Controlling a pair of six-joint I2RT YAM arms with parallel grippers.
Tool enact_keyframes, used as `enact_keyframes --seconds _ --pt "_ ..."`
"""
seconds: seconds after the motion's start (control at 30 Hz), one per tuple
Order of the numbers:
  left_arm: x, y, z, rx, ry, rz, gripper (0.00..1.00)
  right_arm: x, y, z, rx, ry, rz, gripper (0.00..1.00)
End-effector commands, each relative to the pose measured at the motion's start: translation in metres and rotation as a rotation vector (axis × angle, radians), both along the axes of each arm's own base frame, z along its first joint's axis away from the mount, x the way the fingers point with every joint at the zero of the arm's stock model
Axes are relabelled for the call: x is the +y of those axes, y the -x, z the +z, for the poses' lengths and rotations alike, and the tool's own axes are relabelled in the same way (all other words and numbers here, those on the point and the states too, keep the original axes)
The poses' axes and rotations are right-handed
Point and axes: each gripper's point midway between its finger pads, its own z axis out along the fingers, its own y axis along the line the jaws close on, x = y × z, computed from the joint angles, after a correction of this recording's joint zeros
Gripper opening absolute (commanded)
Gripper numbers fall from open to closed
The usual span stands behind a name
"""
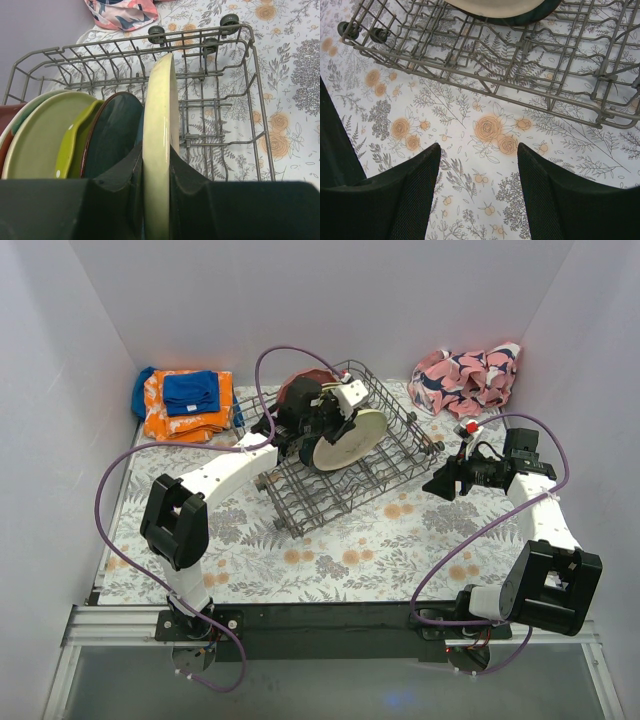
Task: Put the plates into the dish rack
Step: Insert the plate into the dish rack
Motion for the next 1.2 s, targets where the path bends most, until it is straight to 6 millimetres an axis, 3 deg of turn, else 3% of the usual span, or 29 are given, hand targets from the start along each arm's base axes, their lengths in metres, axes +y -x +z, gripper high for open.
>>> enact_keyframes --seconds 0.0,0.33,0.63,0.87,1.17 --pt "0.012 -0.027 0.078 -0.207 0.077 0.098 0.00 0.000 -0.001 0.005 -0.036 -0.012 0.016 0.69" --pt "0.031 -0.039 0.084 -0.203 0.085 0.158 0.00 0.001 -0.001 0.006 -0.036 -0.017 0.021 0.69" --pt "0.021 -0.023 0.101 -0.189 0.144 0.073 0.00 0.001 0.000 0.005 -0.033 -0.017 0.023 0.69" --pt "0.030 -0.030 0.103 -0.211 0.133 0.132 0.00 0.003 0.002 0.007 -0.042 -0.024 0.033 0.69" --pt "0.031 -0.028 0.121 -0.219 0.174 0.141 0.00 0.003 0.002 0.007 -0.043 -0.025 0.037 0.69"
